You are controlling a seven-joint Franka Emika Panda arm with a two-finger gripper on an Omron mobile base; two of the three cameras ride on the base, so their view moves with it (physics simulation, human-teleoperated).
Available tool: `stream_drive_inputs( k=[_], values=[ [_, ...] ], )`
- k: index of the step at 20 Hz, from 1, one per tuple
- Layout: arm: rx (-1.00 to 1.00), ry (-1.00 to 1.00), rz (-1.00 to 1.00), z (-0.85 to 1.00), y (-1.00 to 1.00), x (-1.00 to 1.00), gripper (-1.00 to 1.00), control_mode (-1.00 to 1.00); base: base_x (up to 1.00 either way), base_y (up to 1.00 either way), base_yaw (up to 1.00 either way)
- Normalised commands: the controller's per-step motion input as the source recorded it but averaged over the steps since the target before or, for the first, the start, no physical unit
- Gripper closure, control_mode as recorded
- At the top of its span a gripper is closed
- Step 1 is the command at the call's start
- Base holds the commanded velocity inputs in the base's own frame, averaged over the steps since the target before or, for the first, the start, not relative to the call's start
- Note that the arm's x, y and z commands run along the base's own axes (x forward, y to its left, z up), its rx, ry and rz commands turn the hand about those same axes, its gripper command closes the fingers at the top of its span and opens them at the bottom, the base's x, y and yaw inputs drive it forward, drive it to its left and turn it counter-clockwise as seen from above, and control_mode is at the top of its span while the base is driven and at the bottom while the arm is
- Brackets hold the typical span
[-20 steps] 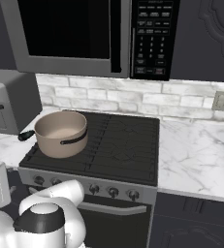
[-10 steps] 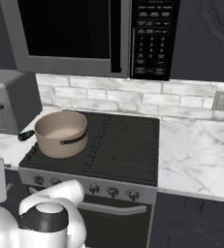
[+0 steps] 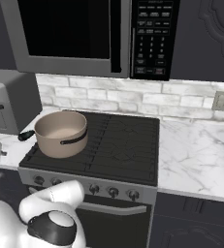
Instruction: Turn on the burner for the pot on the stove. Wait thirty seconds for the pot to heat up. Then add the eggplant to the pot.
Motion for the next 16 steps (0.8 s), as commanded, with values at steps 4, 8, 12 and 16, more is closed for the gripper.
stream_drive_inputs(
  k=[4, 8, 12, 16],
  values=[
    [0.11, 0.05, -0.02, 0.2, 0.35, 0.0, -1.0, -1.0, 0.0, 0.0, 0.0],
    [0.08, 0.14, -0.01, 0.29, 0.37, 0.05, -1.0, -1.0, 0.0, 0.0, 0.0],
    [0.07, 0.18, 0.0, 0.31, 0.29, 0.17, -1.0, -1.0, 0.0, 0.0, 0.0],
    [0.08, 0.23, 0.0, 0.23, 0.15, 0.34, -1.0, -1.0, 0.0, 0.0, 0.0]
  ],
)
